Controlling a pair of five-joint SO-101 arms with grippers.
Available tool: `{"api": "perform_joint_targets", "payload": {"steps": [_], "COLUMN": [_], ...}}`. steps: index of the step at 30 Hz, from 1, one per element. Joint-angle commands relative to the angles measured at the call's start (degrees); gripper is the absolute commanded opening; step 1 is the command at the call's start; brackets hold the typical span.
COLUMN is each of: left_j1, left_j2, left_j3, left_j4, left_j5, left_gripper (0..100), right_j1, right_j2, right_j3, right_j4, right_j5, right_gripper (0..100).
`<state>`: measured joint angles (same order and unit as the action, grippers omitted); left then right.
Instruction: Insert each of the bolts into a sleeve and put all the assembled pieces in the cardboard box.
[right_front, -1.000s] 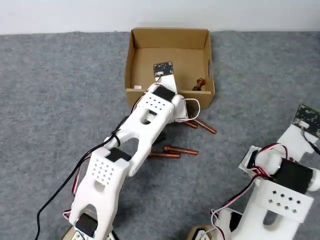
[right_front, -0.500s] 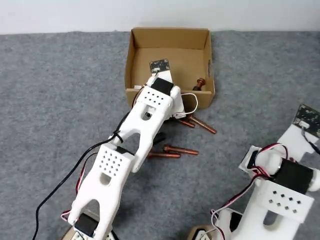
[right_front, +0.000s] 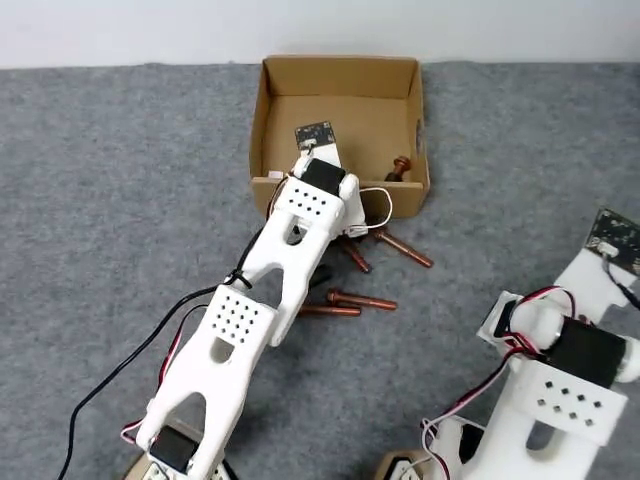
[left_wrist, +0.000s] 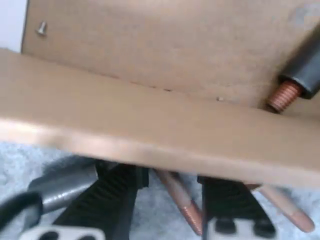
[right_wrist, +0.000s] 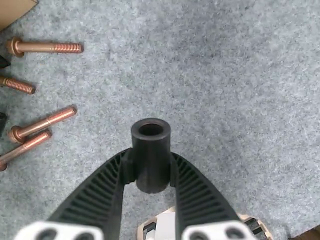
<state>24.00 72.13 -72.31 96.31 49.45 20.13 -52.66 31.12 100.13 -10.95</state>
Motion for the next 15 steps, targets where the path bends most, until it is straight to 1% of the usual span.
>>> {"api": "perform_joint_targets", "payload": {"steps": [1,5,6,10,11,15], "left_j1": [-0.6,-1.4,-1.9,-2.7,-2.6,-1.8], "left_j2": [0.1,0.1,0.0,-0.1,-0.1,-2.5], "left_j3": [-1.0,0.0,0.7,0.5,0.4,0.7], "left_j4": [2.1,4.4,4.3,4.3,4.3,4.3], "left_j5": [0.2,0.2,0.2,-0.2,-0.4,-0.5], "left_gripper": [17,16,14,0,1,0], "right_j1": [0.4,0.3,0.3,0.3,0.3,0.3], "right_j2": [-0.6,-0.7,-0.7,-0.8,-0.8,-0.8], "right_j3": [-0.4,-0.4,-0.4,-0.4,-0.4,-0.4], "right_j4": [-0.7,-0.7,-0.7,-0.7,-0.7,-0.7], "right_j5": [-0.2,-0.2,-0.2,-0.2,-0.2,-0.2], "right_gripper": [0.9,0.9,0.9,0.9,0.9,0.9]}}
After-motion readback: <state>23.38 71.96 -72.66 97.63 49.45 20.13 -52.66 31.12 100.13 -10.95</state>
